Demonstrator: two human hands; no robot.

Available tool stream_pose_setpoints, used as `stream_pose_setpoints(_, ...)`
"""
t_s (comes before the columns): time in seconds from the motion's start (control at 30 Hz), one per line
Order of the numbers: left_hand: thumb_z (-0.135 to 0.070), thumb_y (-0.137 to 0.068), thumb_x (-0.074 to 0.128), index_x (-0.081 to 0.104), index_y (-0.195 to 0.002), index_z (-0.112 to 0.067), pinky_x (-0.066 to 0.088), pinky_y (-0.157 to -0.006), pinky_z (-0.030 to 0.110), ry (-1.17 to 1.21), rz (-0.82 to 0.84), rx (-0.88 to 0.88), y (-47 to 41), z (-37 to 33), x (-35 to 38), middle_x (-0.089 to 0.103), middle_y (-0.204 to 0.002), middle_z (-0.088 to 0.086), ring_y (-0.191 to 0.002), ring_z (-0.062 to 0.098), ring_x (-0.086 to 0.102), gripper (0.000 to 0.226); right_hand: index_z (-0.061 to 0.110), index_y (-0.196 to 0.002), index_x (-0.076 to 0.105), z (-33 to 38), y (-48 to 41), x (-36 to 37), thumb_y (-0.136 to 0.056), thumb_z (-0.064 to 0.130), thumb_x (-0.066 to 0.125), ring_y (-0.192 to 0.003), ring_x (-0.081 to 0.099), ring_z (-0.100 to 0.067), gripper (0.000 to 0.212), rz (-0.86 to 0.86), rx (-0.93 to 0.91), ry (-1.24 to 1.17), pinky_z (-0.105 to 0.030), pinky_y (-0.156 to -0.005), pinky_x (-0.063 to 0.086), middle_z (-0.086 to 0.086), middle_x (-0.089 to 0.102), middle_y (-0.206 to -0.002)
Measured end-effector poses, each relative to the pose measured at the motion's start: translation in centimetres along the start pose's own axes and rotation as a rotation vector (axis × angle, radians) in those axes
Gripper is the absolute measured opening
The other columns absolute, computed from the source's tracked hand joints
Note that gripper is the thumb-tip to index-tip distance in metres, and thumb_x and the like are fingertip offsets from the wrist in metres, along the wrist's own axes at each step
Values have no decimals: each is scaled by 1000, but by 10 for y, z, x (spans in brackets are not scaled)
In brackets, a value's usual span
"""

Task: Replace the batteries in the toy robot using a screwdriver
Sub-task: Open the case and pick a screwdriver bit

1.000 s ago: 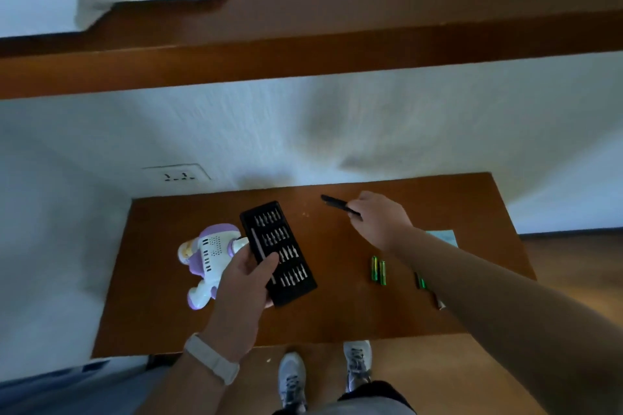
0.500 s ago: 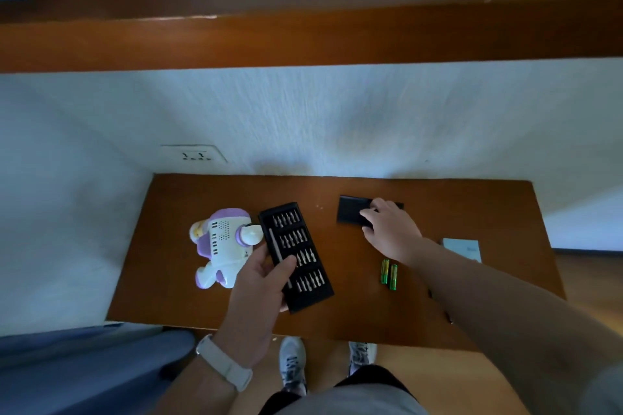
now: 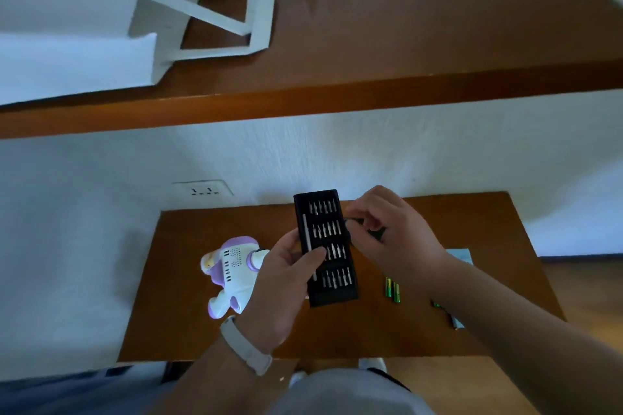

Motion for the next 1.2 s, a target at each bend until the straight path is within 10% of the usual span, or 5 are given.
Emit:
stream_pose_setpoints(0.53, -37, -87, 68, 64, -122, -47, 60, -83, 34, -106, 332, 223, 21, 6, -25, 76, -114, 0, -104, 22, 73, 37, 10, -101, 71, 77, 38, 13, -85, 13, 71, -77, 65, -18, 16, 25, -37, 348, -37, -59, 59, -4, 62, -100)
stream_pose_setpoints(1.2, -25, -91, 62, 65, -120, -44, 59, -82, 27, -183, 443, 197, 54, 25, -86, 76, -112, -5, -105, 14, 72, 34, 8, -93, 77, 131, 59, 57, -81, 8, 78, -75, 69, -16, 13, 139, 53, 452, -31, -63, 60, -3, 71, -93)
Point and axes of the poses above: each hand's wrist, its own y-axis away from the middle knuckle, its own x-axis out of the palm, z = x × y, the point moved 1 cm from there along -y, towards the middle knuckle
